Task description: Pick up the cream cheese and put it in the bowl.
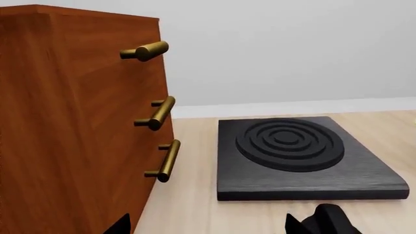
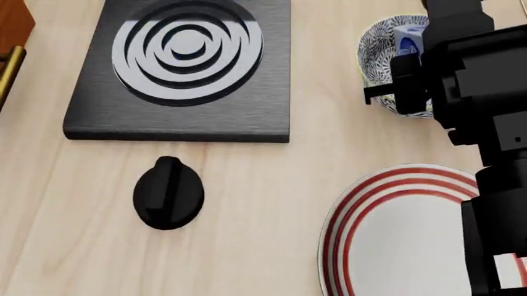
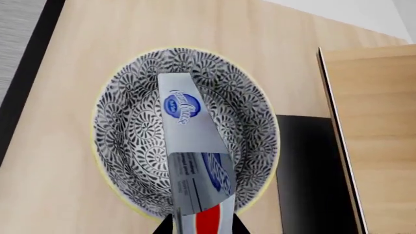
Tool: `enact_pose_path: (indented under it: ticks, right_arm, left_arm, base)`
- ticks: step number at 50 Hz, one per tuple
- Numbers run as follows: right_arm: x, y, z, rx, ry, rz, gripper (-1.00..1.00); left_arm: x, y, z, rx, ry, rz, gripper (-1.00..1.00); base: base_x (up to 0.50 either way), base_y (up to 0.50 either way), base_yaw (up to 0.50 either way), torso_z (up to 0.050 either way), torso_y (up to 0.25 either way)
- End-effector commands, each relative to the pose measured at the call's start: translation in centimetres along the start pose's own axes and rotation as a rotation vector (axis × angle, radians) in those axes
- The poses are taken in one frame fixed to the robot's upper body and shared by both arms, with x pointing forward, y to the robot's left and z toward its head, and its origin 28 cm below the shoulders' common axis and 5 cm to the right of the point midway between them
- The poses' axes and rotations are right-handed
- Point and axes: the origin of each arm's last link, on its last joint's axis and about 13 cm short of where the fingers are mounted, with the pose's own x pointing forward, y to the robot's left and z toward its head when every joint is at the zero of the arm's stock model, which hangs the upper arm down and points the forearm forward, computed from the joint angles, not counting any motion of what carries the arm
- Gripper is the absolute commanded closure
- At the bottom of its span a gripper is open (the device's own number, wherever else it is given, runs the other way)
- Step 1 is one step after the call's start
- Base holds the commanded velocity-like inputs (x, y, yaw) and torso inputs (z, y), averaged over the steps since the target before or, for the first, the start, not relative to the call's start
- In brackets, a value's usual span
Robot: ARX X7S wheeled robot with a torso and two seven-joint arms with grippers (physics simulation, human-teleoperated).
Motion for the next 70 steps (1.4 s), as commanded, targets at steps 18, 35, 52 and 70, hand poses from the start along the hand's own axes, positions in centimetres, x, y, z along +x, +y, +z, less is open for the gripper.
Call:
enact_pose_path:
  ticks: [18,35,52,70]
  right_arm:
    - [0.1,0.2,0.1,-0.033,0.001,-0.012,1.00]
    - [-0.2,0.1,0.6,-0.026,-0.008,-0.022,1.00]
    - [-0.6,-0.2,1.0,-0.017,-0.009,-0.035,1.00]
    - [-1.4,-0.2,1.5,-0.018,-0.009,-0.036,1.00]
  left_arm:
    - [0.1,0.0,-0.2,0.000,0.006,0.001,-1.00]
    - [0.2,0.0,-0.4,-0.001,0.009,0.002,-1.00]
    - [0.2,0.0,-0.4,0.000,0.009,0.001,-1.00]
    - [0.1,0.0,-0.3,-0.004,0.005,-0.002,-1.00]
  base:
    - [0.00,0.00,0.00,0.000,0.001]
    - [0.00,0.00,0.00,0.000,0.001]
    - [0.00,0.00,0.00,0.001,0.001]
    - [0.00,0.00,0.00,0.000,0.001]
